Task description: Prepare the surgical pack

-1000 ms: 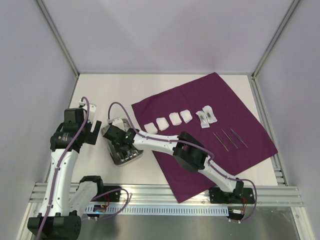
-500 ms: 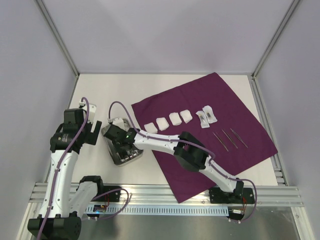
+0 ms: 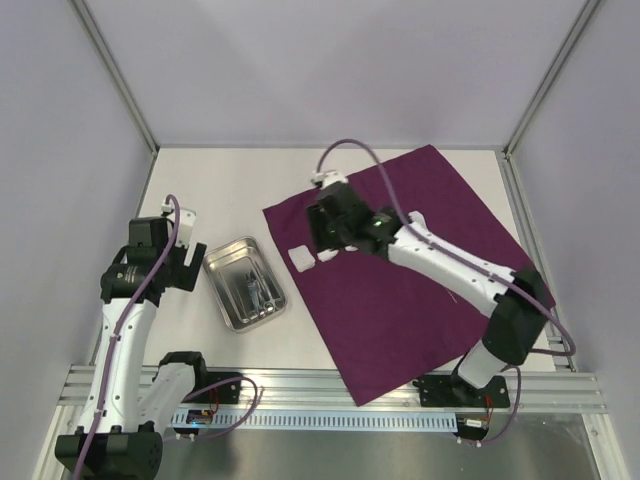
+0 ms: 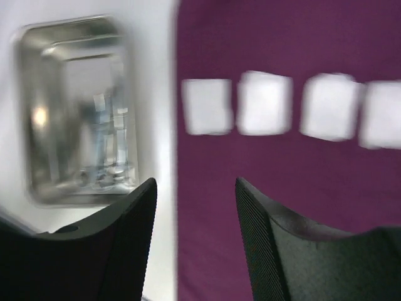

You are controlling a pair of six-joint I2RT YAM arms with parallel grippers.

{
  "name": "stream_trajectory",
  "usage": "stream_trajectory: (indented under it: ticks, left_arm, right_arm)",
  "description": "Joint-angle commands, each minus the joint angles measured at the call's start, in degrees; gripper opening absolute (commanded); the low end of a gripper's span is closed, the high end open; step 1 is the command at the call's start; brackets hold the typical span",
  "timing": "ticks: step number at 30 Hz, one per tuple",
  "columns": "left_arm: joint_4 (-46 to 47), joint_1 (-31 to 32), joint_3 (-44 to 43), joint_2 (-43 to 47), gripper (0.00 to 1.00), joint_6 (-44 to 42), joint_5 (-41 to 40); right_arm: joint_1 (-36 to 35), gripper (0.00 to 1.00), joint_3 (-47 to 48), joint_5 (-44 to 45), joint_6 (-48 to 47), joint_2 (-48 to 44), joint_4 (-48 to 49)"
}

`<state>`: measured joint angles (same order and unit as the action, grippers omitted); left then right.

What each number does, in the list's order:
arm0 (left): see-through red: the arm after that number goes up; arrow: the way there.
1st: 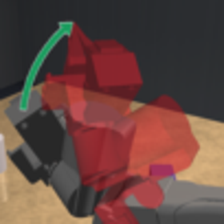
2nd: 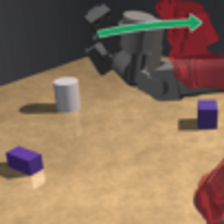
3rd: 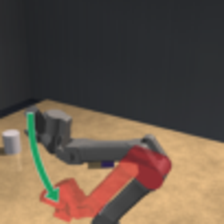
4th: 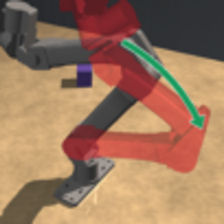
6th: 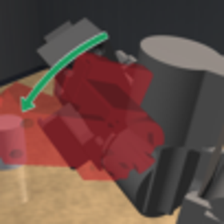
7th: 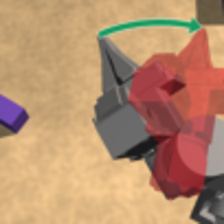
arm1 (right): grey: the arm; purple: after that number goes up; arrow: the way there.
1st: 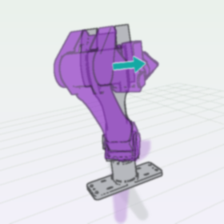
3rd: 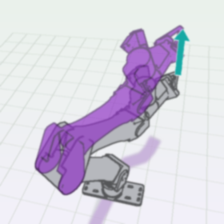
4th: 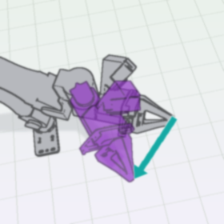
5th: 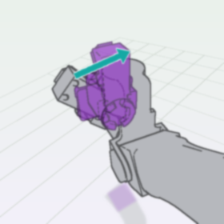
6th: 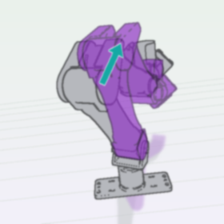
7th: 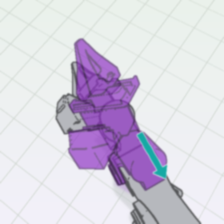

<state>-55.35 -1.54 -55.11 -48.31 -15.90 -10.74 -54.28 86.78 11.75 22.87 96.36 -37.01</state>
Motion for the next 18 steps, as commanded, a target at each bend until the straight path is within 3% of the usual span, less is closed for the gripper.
stream_trajectory:
  ticks: [1,9,18]
  left_arm:
    - [-1.5,-0.2,-2.0,-1.2,1.0,-1.8,2.7]
    - [-2.0,-0.3,-2.5,-3.2,1.0,-3.2,4.9]
    - [-1.1,-0.2,-2.1,-2.9,1.0,-3.7,6.7]
  right_arm:
    - [12.0,0.56,-10.6,-2.5,-5.4,-4.6,-10.8]
    - [35.9,0.57,-22.5,-2.3,-8.7,-7.9,-13.7]
    - [46.1,0.57,-25.7,-2.9,-12.0,-2.4,-13.1]
